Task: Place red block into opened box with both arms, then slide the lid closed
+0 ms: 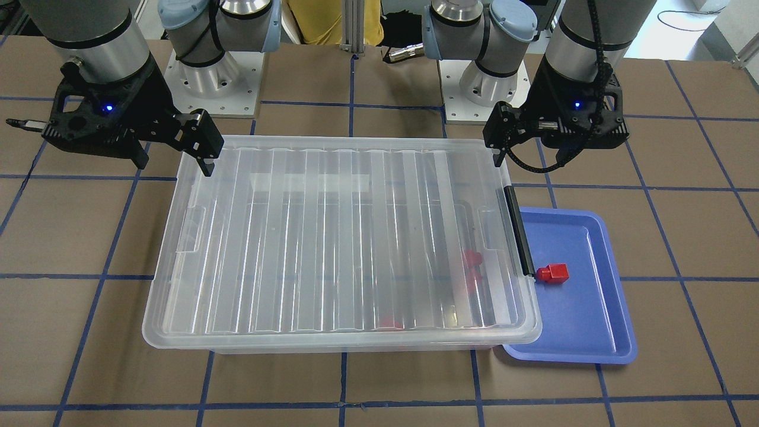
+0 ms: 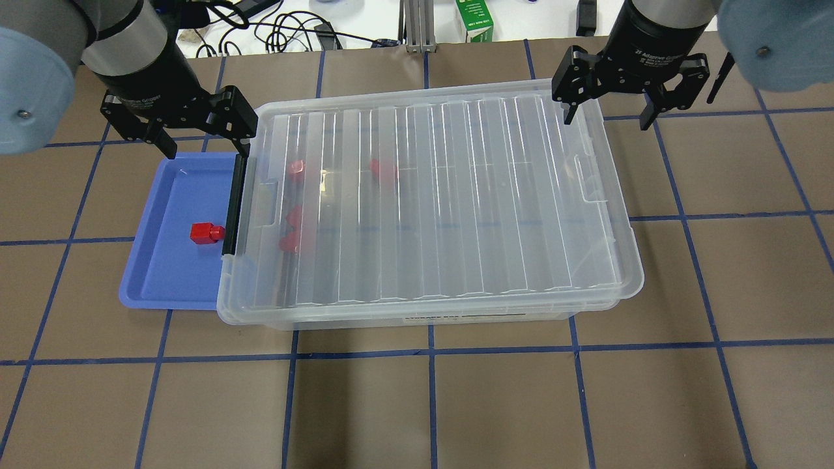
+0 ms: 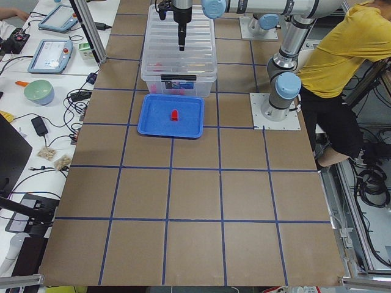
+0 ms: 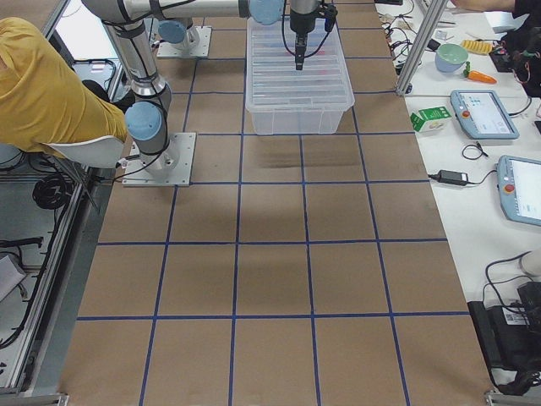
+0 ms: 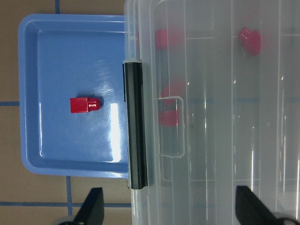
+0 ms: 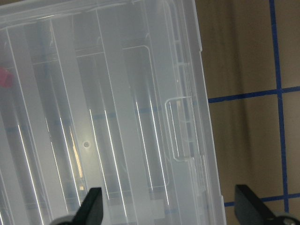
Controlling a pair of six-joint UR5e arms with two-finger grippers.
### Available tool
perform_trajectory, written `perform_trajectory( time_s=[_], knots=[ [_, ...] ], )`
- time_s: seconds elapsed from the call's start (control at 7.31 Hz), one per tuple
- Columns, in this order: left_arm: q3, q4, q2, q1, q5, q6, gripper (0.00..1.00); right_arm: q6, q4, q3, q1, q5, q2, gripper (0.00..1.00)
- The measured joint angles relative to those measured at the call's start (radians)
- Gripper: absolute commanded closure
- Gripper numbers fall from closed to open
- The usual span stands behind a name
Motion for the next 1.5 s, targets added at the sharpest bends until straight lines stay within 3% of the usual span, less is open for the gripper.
perform_trajectory(
  time_s=[0.82, 1.5],
  knots=[
    [0.002, -0.002, 0.007, 0.003, -0.008, 0.003, 0.00, -0.121, -0.034, 0.006, -0.029, -0.010, 0.006, 0.00],
    [0.001, -0.001, 0.007, 0.006, -0.010, 0.008, 0.00, -0.309, -0.133, 0.072, -0.119, -0.008, 0.129, 0.00]
  ],
)
